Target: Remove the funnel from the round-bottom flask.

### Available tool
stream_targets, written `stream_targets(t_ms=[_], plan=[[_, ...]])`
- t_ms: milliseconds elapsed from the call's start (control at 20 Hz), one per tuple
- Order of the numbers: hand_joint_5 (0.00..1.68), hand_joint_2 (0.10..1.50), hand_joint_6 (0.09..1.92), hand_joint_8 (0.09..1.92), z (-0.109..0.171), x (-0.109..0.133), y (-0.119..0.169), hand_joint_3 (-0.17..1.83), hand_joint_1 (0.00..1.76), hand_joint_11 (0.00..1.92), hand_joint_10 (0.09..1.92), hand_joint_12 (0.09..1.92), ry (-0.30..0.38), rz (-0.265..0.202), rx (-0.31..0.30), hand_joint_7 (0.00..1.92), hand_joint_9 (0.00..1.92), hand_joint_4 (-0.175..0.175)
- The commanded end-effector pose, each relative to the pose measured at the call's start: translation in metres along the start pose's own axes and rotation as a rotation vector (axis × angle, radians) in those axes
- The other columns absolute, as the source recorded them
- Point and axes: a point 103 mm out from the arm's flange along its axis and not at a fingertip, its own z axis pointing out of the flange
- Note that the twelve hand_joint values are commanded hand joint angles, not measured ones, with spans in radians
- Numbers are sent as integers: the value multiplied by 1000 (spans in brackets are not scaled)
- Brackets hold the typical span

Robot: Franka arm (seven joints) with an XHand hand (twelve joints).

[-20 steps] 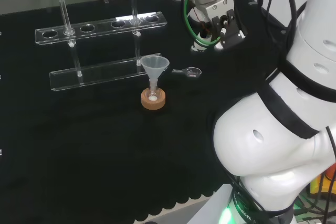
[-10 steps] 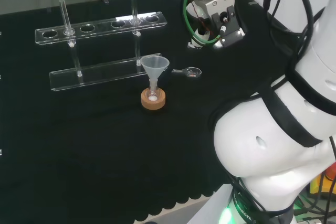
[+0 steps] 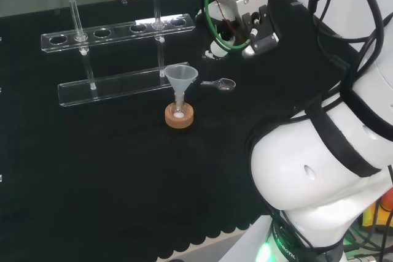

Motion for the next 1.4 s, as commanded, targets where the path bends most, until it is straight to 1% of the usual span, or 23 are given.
stream_targets(t_ms=[50, 250, 400, 500, 550, 650, 850, 950, 1000, 1250, 1400], plan=[[253, 602, 87, 700, 1, 19, 5, 684, 715, 470, 607, 1375, 75, -100, 83, 202, 547, -39], [148, 604, 87, 704, 4, 27, 12, 636, 681, 476, 661, 1392, 86, -127, 147, 46, 442, -33], [115, 602, 87, 701, 7, 32, 21, 612, 649, 471, 694, 1402, 86, -144, 198, 6, 386, -26], [100, 601, 87, 682, 8, 35, 27, 593, 628, 465, 718, 1408, 79, -151, 243, 1, 350, -12], [87, 602, 87, 659, 9, 37, 29, 579, 619, 458, 738, 1415, 81, -158, 263, 0, 315, 1], [61, 606, 87, 589, 11, 40, 34, 550, 603, 435, 782, 1435, 79, -167, 287, 0, 229, 20], [28, 615, 87, 362, 16, 45, 42, 511, 590, 351, 849, 1487, 69, -185, 326, 0, 53, 35], [9, 615, 87, 240, 18, 47, 46, 498, 579, 308, 841, 1508, 49, -189, 334, 0, 13, 40], [4, 614, 87, 206, 19, 48, 47, 493, 570, 296, 835, 1514, 49, -191, 337, 0, 6, 42], [0, 604, 87, 178, 23, 48, 52, 476, 534, 284, 829, 1522, 48, -204, 368, 0, 0, 45], [0, 605, 87, 177, 26, 48, 52, 454, 517, 291, 856, 1523, 39, -211, 377, 0, 0, 47]])
